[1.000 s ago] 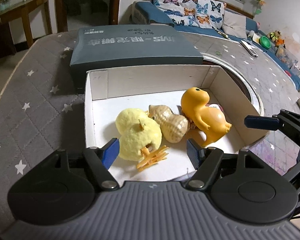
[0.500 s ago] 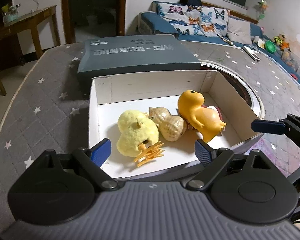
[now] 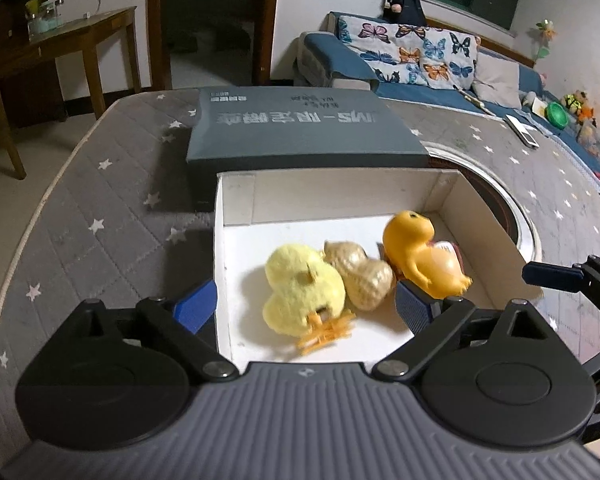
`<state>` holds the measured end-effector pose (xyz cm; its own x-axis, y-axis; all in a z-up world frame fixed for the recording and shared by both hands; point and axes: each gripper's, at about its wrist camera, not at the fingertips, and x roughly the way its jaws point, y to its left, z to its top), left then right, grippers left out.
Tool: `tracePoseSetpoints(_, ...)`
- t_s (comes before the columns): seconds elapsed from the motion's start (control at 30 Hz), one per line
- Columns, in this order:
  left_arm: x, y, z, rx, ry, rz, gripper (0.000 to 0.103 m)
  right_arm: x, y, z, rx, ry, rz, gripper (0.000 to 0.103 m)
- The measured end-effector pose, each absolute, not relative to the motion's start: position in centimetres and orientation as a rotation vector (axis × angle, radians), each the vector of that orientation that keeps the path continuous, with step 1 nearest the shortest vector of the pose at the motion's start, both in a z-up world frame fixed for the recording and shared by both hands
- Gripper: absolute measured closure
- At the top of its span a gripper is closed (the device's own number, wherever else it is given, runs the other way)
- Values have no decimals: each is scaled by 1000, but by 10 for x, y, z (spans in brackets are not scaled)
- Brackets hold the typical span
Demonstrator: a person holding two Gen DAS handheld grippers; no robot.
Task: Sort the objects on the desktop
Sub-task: 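Raise the open left gripper away from the box, then move both grippers to opposite edges of the grey JMS lid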
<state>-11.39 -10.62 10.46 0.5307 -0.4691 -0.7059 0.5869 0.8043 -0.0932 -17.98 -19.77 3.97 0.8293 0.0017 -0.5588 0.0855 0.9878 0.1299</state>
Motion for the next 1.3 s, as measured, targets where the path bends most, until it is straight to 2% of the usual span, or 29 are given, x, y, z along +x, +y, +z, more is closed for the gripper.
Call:
tracePoseSetpoints(0.9,-89,-143,99,298,777,-551,8,-149,-269,52,188,668,-58,0)
tracePoseSetpoints(1.3,-38,-155,115,288,763,-520,8,-114,-314,70,199,681,-44,0)
